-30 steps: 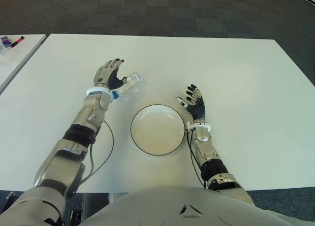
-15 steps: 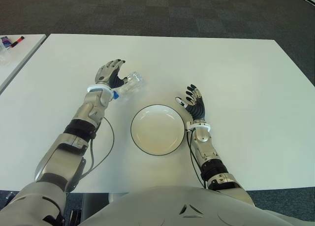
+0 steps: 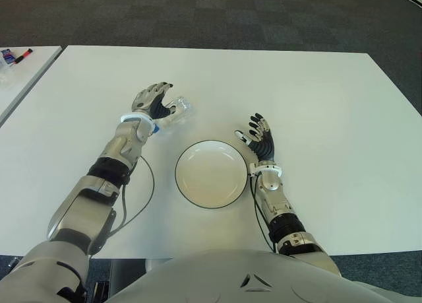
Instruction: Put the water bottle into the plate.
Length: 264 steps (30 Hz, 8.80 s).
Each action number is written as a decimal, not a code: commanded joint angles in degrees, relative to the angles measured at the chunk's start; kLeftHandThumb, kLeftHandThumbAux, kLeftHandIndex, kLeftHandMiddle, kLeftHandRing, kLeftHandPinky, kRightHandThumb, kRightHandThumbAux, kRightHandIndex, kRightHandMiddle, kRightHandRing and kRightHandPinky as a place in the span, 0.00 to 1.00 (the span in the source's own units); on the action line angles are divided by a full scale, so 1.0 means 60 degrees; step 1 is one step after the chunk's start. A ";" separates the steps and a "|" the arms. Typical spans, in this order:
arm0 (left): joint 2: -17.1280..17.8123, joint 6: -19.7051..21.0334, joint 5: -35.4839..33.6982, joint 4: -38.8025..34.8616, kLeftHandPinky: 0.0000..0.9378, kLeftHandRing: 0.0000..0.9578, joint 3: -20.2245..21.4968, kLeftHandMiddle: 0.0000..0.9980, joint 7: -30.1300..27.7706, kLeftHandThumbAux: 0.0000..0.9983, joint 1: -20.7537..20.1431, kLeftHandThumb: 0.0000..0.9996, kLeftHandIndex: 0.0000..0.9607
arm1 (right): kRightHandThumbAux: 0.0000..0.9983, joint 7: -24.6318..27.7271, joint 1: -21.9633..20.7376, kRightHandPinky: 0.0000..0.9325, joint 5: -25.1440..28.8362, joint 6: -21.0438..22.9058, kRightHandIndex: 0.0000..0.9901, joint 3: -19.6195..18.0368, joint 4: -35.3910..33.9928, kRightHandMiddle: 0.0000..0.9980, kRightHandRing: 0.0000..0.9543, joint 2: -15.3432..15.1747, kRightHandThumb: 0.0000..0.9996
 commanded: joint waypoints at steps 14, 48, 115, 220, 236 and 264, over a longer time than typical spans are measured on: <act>0.0028 -0.0269 -0.0254 0.0082 0.13 0.04 -0.0069 0.01 -0.0269 0.49 -0.0096 0.46 0.00 | 0.72 -0.0059 0.0121 0.23 -0.0086 0.0459 0.11 -0.0021 0.0588 0.17 0.18 0.0308 0.47; -0.0001 -0.0351 -0.0274 0.0262 0.12 0.03 -0.0193 0.01 -0.0422 0.50 -0.0148 0.47 0.00 | 0.72 -0.0106 0.0062 0.20 -0.0229 0.0447 0.10 0.0036 0.0710 0.16 0.17 0.0244 0.44; -0.0115 0.0109 0.0239 0.1480 0.07 0.02 -0.1965 0.00 -0.1975 0.48 -0.1208 0.41 0.00 | 0.71 0.0094 -0.0007 0.26 0.0121 0.0472 0.12 -0.0163 0.0702 0.18 0.20 0.0364 0.49; -0.0227 -0.1658 0.1330 0.5606 0.04 0.00 -0.3564 0.00 -0.2466 0.27 -0.3649 0.61 0.00 | 0.76 -0.0089 0.0209 0.34 0.1566 -0.0357 0.12 -0.0672 -0.0700 0.22 0.26 0.0806 0.59; -0.0249 -0.1788 0.1259 0.5801 0.08 0.00 -0.3482 0.00 -0.2191 0.29 -0.3643 0.62 0.00 | 0.76 -0.0106 0.0202 0.34 0.1595 -0.0500 0.12 -0.0639 -0.0729 0.21 0.26 0.0826 0.60; -0.0280 -0.2196 0.0753 0.5771 0.37 0.46 -0.2962 0.49 -0.0725 0.57 -0.3382 0.84 0.37 | 0.75 0.0035 0.0177 0.36 0.1794 -0.0686 0.12 -0.0722 -0.0717 0.22 0.27 0.0808 0.62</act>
